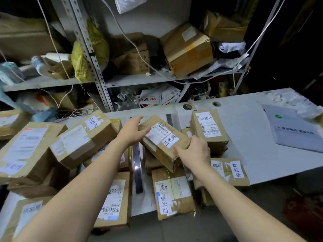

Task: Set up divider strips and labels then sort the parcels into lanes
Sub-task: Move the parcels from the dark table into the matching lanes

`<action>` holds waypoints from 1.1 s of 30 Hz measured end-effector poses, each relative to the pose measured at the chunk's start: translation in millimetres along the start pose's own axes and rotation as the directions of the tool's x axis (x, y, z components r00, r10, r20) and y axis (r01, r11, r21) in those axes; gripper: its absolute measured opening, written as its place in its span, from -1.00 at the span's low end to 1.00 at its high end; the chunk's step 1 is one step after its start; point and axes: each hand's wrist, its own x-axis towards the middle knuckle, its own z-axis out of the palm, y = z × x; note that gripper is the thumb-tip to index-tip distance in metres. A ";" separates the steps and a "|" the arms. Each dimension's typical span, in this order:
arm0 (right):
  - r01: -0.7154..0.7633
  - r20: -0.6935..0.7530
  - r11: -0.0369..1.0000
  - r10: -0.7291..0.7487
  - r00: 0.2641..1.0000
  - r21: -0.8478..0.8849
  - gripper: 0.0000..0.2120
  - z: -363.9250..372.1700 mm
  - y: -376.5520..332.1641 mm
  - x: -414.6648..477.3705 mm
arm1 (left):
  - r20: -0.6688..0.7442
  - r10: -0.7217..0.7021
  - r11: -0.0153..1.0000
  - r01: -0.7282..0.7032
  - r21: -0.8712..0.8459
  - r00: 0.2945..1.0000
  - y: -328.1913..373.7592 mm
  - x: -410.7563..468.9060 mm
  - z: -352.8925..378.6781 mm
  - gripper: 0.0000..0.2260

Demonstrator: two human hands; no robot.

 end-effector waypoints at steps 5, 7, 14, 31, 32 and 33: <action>0.315 0.029 0.948 -0.314 0.949 -0.039 -0.39 -21.9 -46.2 -8.1 | -0.140 0.089 0.989 -0.071 0.131 0.986 21.5 -39.0 -57.5 -0.39; 0.455 0.037 0.890 -0.455 0.889 0.009 -0.38 -25.3 -74.6 -13.0 | -0.207 0.110 0.983 -0.076 0.165 0.972 20.9 -60.9 -84.8 -0.41; 0.780 0.107 0.626 -0.776 0.622 0.000 -0.33 -7.3 -195.4 -51.4 | -0.399 0.059 0.945 0.078 0.317 0.915 -37.3 -147.2 -193.5 -0.43; 0.858 0.306 0.498 -0.803 0.512 -0.127 -0.36 204.0 -461.0 -231.4 | -0.432 -0.343 0.755 0.518 0.402 0.834 -387.7 -337.8 -377.2 -0.43; 0.853 0.311 0.504 -0.796 0.520 -0.138 -0.37 213.7 -471.2 -233.2 | -0.427 -0.346 0.754 0.519 0.404 0.835 -403.1 -337.1 -383.4 -0.43; 0.848 0.313 0.509 -0.789 0.529 -0.149 -0.37 223.6 -481.0 -232.2 | -0.423 -0.347 0.754 0.517 0.404 0.837 -418.0 -334.2 -389.5 -0.43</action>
